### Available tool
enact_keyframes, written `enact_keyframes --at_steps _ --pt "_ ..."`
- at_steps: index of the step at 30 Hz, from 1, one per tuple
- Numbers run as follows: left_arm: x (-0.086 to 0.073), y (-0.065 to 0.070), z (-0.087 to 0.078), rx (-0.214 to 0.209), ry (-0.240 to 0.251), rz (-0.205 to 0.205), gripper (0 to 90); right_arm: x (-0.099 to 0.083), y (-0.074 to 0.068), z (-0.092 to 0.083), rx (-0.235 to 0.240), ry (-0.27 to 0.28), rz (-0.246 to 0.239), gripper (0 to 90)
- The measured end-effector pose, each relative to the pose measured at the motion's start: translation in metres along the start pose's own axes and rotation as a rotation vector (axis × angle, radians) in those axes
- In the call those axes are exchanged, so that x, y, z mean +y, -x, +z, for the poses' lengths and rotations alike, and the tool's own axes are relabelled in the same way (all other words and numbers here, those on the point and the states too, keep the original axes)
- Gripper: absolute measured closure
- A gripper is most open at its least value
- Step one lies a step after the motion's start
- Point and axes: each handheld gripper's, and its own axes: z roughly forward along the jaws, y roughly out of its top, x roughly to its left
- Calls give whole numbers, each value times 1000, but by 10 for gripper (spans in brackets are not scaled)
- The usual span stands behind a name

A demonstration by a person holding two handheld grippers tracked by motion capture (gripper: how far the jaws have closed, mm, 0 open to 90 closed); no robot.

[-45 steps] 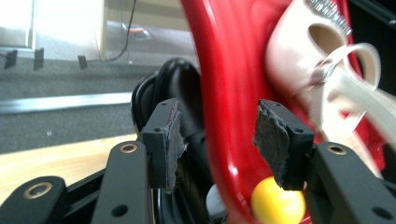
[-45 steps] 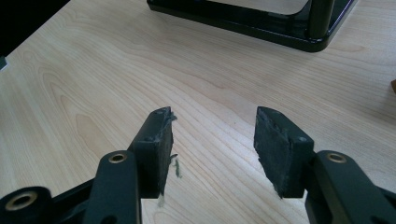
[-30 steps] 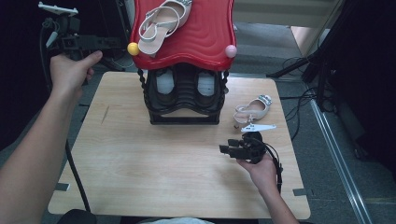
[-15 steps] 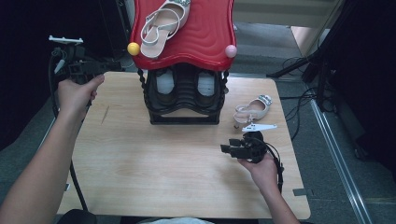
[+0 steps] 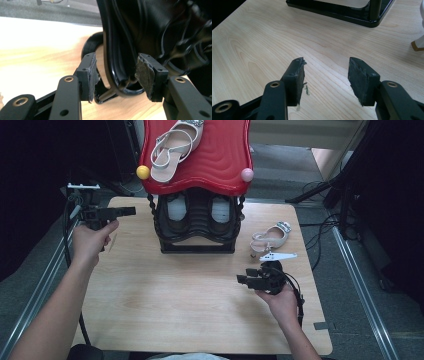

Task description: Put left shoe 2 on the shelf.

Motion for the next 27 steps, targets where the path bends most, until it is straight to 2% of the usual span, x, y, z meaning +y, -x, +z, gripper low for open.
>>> enact_keyframes --at_steps 5,10,11,16,21,26,27 --pt "-18 -2 6 4 -28 12 502 0 0 -1 -1 2 1 487" --pt "-37 -5 12 -20 -30 -38 495 0 3 -1 -9 3 4 487" --pt "-41 -6 13 -18 -36 -30 495 0 3 -2 -7 2 9 487" --pt "-56 -8 18 -25 -48 -45 494 0 5 -2 -12 6 11 487" --pt "-68 -7 20 -18 -75 -32 491 0 6 -2 -15 4 12 487" --pt "-80 -5 21 -17 -73 -15 487 1 7 -2 -18 6 15 489" --pt "-82 -5 21 -17 -88 -14 483 1 8 -2 -18 7 15 494"
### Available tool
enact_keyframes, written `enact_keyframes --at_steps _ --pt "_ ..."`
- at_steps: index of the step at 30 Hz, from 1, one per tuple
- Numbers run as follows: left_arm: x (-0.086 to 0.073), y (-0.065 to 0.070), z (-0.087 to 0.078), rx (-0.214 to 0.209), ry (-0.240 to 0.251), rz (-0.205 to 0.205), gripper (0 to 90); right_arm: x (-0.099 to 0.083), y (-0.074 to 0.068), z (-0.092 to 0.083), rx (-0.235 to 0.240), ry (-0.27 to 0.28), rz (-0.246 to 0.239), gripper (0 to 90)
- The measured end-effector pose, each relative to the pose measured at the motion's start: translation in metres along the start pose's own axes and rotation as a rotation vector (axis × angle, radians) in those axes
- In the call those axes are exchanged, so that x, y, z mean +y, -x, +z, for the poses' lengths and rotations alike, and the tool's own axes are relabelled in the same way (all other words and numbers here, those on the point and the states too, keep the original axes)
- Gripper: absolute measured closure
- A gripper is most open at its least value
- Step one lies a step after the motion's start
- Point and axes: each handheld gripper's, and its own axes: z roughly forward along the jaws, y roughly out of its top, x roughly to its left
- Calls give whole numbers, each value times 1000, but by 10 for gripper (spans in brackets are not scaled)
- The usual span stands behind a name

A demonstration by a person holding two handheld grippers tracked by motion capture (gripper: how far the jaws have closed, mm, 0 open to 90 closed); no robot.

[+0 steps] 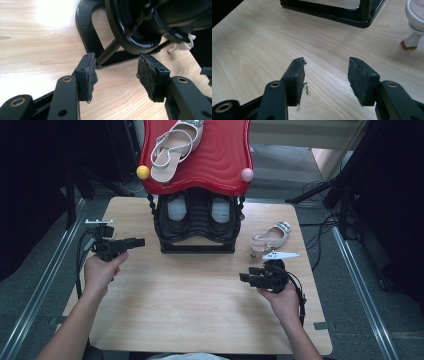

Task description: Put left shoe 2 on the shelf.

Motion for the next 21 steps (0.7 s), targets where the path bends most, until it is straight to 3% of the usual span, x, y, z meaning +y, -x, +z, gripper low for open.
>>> enact_keyframes --at_steps 4,7,16,21 --pt "-9 1 -1 -7 -8 5 481 1 3 -1 -10 5 5 513" --pt "-12 3 -3 -24 6 -5 481 2 5 -2 -18 6 4 581" --pt "-13 6 -4 -39 13 12 482 12 18 -3 -100 42 39 889" --pt "-13 7 -2 -33 8 31 483 16 28 2 -136 42 58 900"
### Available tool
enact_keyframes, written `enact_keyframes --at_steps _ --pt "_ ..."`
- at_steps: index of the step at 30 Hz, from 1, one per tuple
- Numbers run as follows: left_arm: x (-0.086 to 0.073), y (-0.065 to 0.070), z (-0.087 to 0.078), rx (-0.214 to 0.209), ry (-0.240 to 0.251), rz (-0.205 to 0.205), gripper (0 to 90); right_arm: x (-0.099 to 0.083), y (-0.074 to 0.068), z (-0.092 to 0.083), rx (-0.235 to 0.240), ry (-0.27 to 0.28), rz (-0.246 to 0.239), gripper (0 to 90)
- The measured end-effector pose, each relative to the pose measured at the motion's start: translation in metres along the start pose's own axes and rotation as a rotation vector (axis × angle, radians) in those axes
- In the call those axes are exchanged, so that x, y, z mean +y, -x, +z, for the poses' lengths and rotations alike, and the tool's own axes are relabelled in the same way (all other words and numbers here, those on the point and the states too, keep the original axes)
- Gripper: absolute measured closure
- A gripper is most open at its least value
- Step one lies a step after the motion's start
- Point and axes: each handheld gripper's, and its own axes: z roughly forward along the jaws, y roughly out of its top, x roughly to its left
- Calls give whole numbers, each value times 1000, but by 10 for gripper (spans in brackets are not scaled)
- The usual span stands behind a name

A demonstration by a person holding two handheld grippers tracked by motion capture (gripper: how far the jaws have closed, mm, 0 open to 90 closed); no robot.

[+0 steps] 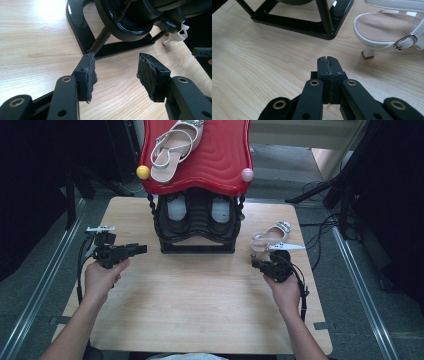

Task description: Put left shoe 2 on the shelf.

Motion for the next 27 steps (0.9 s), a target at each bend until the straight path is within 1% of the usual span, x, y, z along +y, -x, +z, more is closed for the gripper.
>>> enact_keyframes --at_steps 2,5,6,8,11,13,14,17,20,21,22,23,24,25,27 --pt "0 0 0 -3 -2 0 483 5 3 1 -20 -2 -1 900" --pt "0 0 -1 -10 5 -3 484 16 7 1 -43 11 5 900" --pt "0 -1 -2 -11 -1 4 484 21 9 1 -55 16 1 900" --pt "0 -1 -1 -12 0 0 484 30 14 1 -72 25 13 900" --pt "-1 0 0 -3 2 25 489 42 20 4 -101 35 28 900" --pt "-1 0 0 -7 4 33 490 47 26 6 -114 42 36 900" --pt "-1 0 0 -7 3 32 490 48 29 8 -120 36 47 900" --pt "-1 -1 0 -8 -1 32 489 48 36 16 -132 17 70 900" --pt "-1 -2 0 -8 1 25 489 45 41 20 -161 13 74 900" --pt "-1 -2 0 -7 1 25 490 44 43 22 -174 5 68 900" --pt "-2 -2 0 -7 -1 24 490 43 44 22 -171 12 60 900" --pt "-2 -2 1 -7 -2 23 489 43 45 21 -192 5 64 900" --pt "-2 -2 2 -6 0 21 489 42 47 21 -187 8 61 900" --pt "-2 -2 2 -6 -6 29 490 40 49 20 -184 14 70 900" --pt "-2 -2 2 -7 -8 30 490 37 52 19 -167 32 89 900"
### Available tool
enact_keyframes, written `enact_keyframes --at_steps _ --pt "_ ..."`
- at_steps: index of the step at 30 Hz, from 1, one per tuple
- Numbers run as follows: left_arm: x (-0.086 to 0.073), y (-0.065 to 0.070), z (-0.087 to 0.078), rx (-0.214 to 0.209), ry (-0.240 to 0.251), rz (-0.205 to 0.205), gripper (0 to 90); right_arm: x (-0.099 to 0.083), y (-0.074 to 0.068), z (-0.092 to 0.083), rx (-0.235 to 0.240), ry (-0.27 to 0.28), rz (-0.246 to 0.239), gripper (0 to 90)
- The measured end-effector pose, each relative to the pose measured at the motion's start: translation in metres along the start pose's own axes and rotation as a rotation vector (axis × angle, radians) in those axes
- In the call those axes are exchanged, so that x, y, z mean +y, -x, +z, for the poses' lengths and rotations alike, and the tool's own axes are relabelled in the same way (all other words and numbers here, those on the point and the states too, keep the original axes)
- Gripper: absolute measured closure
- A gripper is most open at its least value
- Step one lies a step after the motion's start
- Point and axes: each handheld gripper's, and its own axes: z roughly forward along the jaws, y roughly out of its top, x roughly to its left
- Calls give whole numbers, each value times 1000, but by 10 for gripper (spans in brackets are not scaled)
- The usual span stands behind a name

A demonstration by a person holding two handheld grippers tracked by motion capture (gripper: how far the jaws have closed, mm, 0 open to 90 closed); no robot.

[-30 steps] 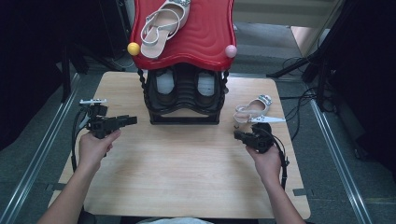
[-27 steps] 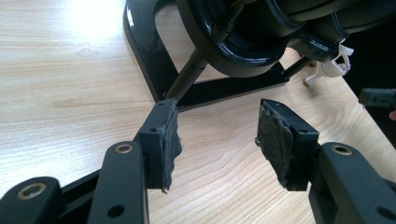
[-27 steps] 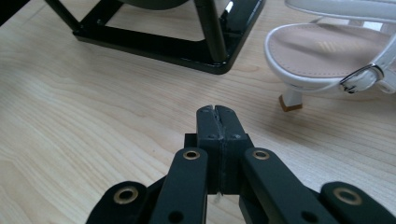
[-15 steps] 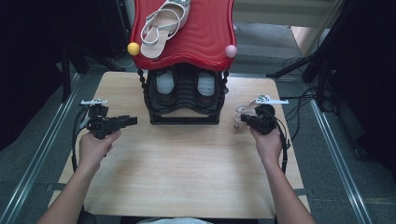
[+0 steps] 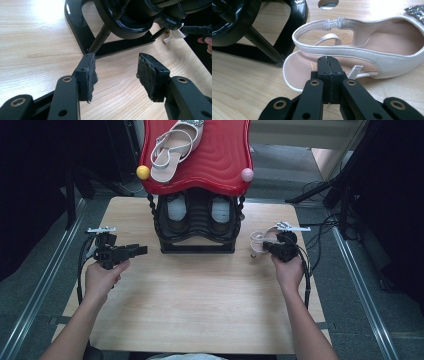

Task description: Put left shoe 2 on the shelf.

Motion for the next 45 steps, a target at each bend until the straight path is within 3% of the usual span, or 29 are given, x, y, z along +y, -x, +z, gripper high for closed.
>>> enact_keyframes --at_steps 6,18,29,39,45 --pt "0 0 0 0 -1 0 489 -5 5 -5 7 17 13 900" --pt "-1 -1 0 -1 0 -3 489 -9 14 -15 -3 -5 25 900" --pt "-1 -1 -1 -3 2 -13 487 -15 33 -28 -21 -24 47 900" --pt "-1 -2 1 1 -4 -8 486 -20 56 -39 -40 -13 101 900" --pt "0 -5 -1 15 10 -10 486 -19 51 -43 -32 -14 114 891"
